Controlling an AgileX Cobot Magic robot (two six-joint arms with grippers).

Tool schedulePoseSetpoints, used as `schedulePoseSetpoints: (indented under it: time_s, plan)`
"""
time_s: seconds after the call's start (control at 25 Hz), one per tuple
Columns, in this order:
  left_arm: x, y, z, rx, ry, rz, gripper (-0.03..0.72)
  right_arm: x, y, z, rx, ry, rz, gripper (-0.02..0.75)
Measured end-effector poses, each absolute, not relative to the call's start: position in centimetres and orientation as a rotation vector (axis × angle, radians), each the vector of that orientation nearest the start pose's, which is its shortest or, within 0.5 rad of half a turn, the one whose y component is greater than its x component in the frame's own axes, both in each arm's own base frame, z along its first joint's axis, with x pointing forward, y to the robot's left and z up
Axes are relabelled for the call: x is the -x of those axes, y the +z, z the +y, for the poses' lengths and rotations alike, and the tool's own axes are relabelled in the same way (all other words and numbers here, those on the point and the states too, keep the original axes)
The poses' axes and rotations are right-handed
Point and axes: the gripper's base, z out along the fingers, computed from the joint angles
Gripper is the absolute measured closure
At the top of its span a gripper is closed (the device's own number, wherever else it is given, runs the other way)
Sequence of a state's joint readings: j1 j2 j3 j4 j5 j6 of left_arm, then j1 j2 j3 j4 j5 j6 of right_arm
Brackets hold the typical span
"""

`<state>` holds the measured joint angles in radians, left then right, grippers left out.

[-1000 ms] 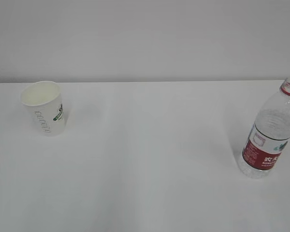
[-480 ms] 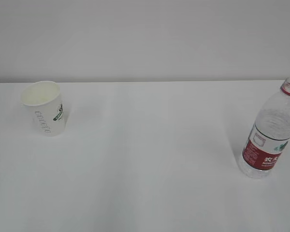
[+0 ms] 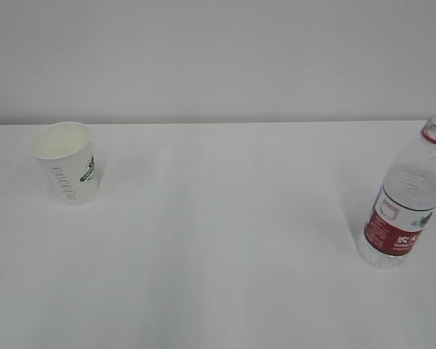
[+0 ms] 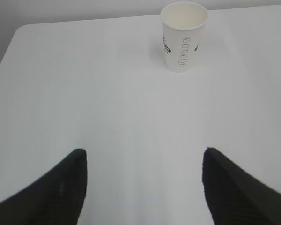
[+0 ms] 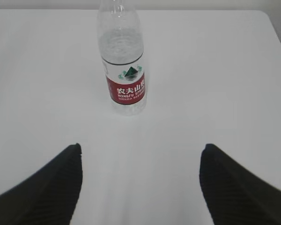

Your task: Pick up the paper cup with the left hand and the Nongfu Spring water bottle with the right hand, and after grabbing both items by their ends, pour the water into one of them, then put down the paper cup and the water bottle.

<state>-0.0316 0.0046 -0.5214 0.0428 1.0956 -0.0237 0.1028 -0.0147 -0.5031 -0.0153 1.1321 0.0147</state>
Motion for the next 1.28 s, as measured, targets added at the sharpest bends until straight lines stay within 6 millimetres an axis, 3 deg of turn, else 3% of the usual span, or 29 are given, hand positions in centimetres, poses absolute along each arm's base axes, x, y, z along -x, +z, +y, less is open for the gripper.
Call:
schedulePoseSetpoints:
  time_s: [0.36,0.56,0.76,1.28]
  plan:
    - [0.8,28.4,0.4,-0.005,0.014,2.041,0.138,0.8,28.9,0.3,0.087,0.138,1.946,0.149]
    - [0.6,30.3,0.3,-0.008,0.004,1.854,0.139,0.8,29.0,0.3,0.09,0.136,1.929,0.15]
    - [0.3,31.1,0.3,-0.009,0.002,1.77,0.148,0.6,29.4,0.3,0.086,0.138,1.877,0.15]
    - [-4.4,32.2,0.1,-0.018,0.004,1.817,0.163,-2.1,30.3,0.5,0.116,0.104,1.78,0.149]
